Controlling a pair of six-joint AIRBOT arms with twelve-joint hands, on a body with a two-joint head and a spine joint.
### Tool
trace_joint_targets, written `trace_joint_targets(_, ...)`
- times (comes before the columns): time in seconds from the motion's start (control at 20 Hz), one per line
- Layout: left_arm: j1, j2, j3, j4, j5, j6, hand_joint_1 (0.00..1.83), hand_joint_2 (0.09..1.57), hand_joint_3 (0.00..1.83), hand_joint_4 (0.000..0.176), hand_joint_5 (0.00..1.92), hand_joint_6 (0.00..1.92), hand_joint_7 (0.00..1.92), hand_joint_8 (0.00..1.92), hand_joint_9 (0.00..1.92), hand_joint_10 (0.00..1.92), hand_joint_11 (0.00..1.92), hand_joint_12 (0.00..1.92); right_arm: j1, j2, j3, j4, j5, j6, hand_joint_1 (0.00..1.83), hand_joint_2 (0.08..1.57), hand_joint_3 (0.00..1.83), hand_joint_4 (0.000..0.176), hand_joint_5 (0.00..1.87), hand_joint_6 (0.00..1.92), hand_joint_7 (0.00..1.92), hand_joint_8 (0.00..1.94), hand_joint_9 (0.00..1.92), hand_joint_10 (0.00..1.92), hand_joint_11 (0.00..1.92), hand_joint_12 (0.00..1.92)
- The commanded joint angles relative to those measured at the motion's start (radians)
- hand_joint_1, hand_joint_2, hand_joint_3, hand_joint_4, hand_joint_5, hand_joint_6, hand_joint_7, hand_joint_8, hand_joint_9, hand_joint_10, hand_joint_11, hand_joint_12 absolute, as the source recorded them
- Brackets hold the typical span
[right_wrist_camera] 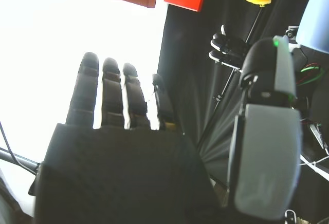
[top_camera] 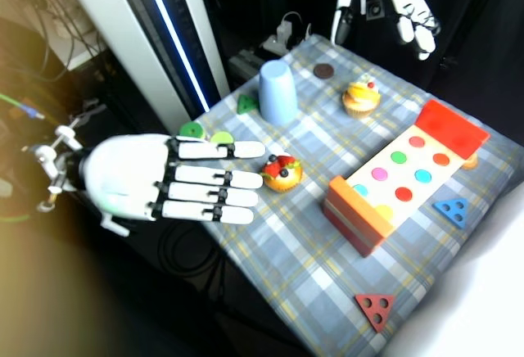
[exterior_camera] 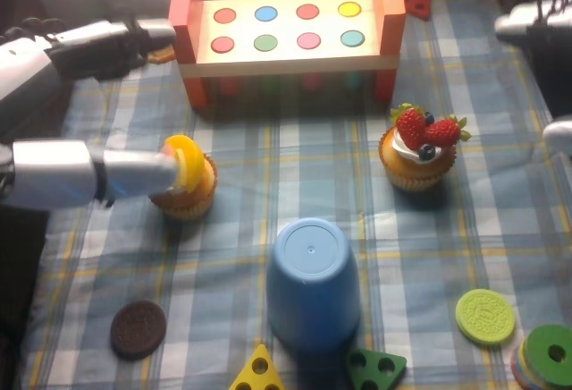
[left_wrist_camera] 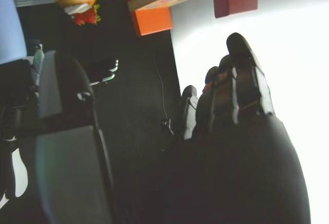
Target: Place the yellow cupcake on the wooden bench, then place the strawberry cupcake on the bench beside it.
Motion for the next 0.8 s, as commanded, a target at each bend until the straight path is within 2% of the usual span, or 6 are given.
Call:
trace_joint_targets(0.0,-0.018,-0.010,0.006,0.007,-0.083,0.017,0.53,0.97,0.00,0.176,0.35,0.00,0.50,0.00,0.48,0.01,0.00,0.69,0.017,0.000,0.004,0.027,0.115,0.004,0.42,1.21,0.00,0.003,0.49,0.00,0.50,0.00,0.46,0.00,0.31,0.41)
trace_joint_targets(0.2,-0.103,-0.063,0.024,-0.042,0.063,0.249,0.53,0.93,0.00,0.176,0.26,0.00,0.43,0.00,0.43,0.00,0.00,0.82,0.018,-0.001,0.004,0.021,0.115,0.004,0.43,1.21,0.00,0.016,0.50,0.00,0.51,0.00,0.47,0.00,0.33,0.40)
trace_joint_targets(0.3,-0.136,-0.100,0.047,-0.093,0.138,0.373,0.57,0.90,0.00,0.176,0.22,0.00,0.39,0.00,0.42,0.00,0.00,0.77,0.018,-0.002,0.004,0.019,0.115,0.004,0.40,1.21,0.00,0.000,0.51,0.01,0.52,0.01,0.47,0.00,0.34,0.40)
trace_joint_targets(0.5,-0.164,-0.141,0.095,-0.178,0.237,0.494,0.69,0.87,0.00,0.176,0.23,0.01,0.38,0.00,0.40,0.01,0.00,0.74,0.018,-0.003,0.004,0.013,0.114,0.004,0.42,1.22,0.00,0.000,0.53,0.01,0.53,0.00,0.49,0.01,0.35,0.39)
trace_joint_targets(0.6,-0.170,-0.155,0.107,-0.237,0.255,0.580,0.61,0.91,0.00,0.176,0.21,0.00,0.38,0.00,0.41,0.01,0.00,0.70,0.018,-0.003,0.005,0.011,0.111,0.004,0.42,1.22,0.00,0.000,0.55,0.01,0.56,0.01,0.51,0.01,0.37,0.39)
trace_joint_targets(0.75,-0.171,-0.163,0.124,-0.262,0.270,0.583,0.68,0.90,0.00,0.176,0.19,0.00,0.37,0.00,0.41,0.01,0.00,0.67,0.018,-0.006,0.007,0.010,0.108,0.004,0.38,1.23,0.00,0.000,0.57,0.00,0.57,0.00,0.52,0.00,0.39,0.36)
